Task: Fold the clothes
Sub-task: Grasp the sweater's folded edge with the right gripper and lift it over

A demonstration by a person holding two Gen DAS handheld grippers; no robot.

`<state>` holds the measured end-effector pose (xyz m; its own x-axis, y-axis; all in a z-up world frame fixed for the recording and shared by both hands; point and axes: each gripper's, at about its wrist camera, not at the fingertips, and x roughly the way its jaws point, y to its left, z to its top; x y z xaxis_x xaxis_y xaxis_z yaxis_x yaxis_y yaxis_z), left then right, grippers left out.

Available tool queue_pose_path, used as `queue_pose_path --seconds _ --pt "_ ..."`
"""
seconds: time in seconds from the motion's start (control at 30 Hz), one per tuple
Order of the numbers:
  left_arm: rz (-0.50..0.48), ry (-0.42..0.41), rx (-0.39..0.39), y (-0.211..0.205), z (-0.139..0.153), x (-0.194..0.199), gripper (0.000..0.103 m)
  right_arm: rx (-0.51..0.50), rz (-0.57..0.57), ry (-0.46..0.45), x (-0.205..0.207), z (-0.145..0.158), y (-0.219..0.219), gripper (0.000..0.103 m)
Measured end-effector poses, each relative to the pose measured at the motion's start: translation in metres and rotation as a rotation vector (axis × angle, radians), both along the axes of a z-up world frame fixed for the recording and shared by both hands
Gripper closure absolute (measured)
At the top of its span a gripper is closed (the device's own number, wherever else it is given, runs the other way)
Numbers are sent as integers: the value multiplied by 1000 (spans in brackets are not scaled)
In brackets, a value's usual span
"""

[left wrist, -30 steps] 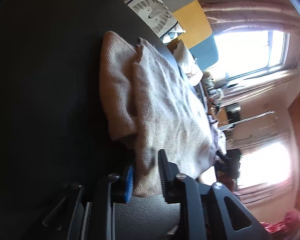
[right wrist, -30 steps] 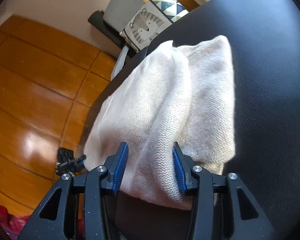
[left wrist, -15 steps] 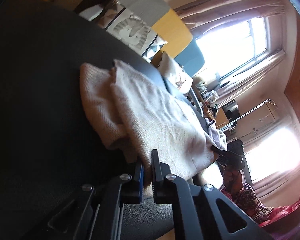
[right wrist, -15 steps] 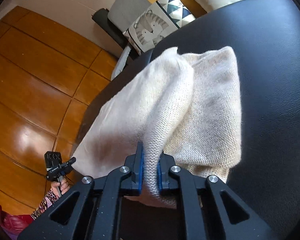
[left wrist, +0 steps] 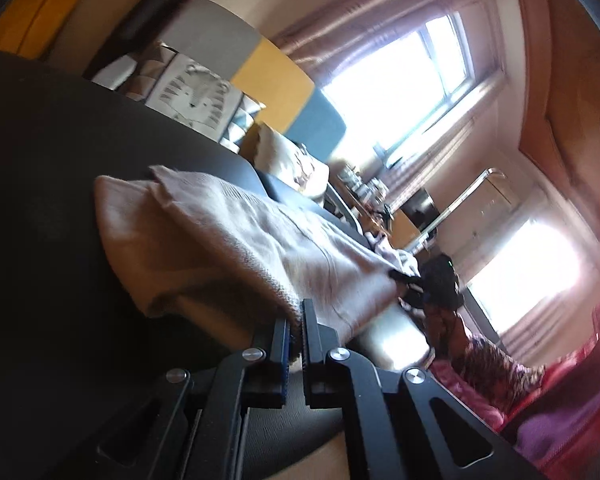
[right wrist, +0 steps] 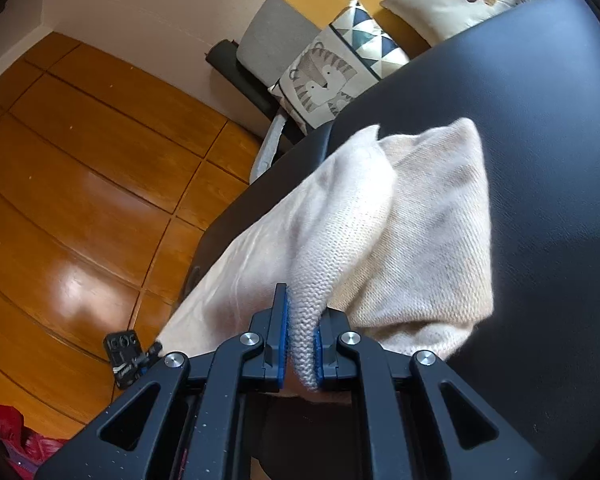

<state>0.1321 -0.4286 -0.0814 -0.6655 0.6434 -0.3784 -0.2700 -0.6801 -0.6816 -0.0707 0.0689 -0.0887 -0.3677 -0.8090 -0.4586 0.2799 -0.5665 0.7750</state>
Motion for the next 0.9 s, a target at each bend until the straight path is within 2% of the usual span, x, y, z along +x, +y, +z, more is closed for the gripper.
queue_pose_path --seconds 0.1,0.13,0.3,0.37,0.43,0.5,0.63,0.7,0.77,0.8,0.87,0.9 --pt "6 -62 -1 -5 -12 5 100 123 14 -55 -6 -13 -6 93" --pt "11 -84 -4 -7 -17 6 100 119 6 -70 -7 -16 -3 93" --pt "32 -106 26 -15 -24 17 100 -42 -49 -69 -7 -10 12 93" --pt "28 -104 34 -16 -24 20 100 -130 -46 -32 -5 -2 15 93" --pt "16 -111 38 -14 -25 20 100 -174 -33 1 -3 5 15 93" --pt "3 -117 42 -12 -27 21 100 -159 -25 -2 0 5 16 93" --pt "-40 -156 9 -2 -32 16 100 -91 -84 -98 -5 -22 24 93" --pt "-49 -192 14 -1 -38 10 100 -50 -101 -141 -7 -35 25 89" --pt "-17 -209 58 -8 -40 5 99 -65 -88 -183 -10 -42 23 86" --pt "2 -215 81 -12 -41 3 97 -78 -76 -196 -13 -43 21 77" --pt "37 -229 127 -19 -43 -2 91 -67 -46 -184 -16 -38 17 65" --pt "50 -238 152 -22 -44 -5 87 -49 -29 -168 -17 -33 15 64"
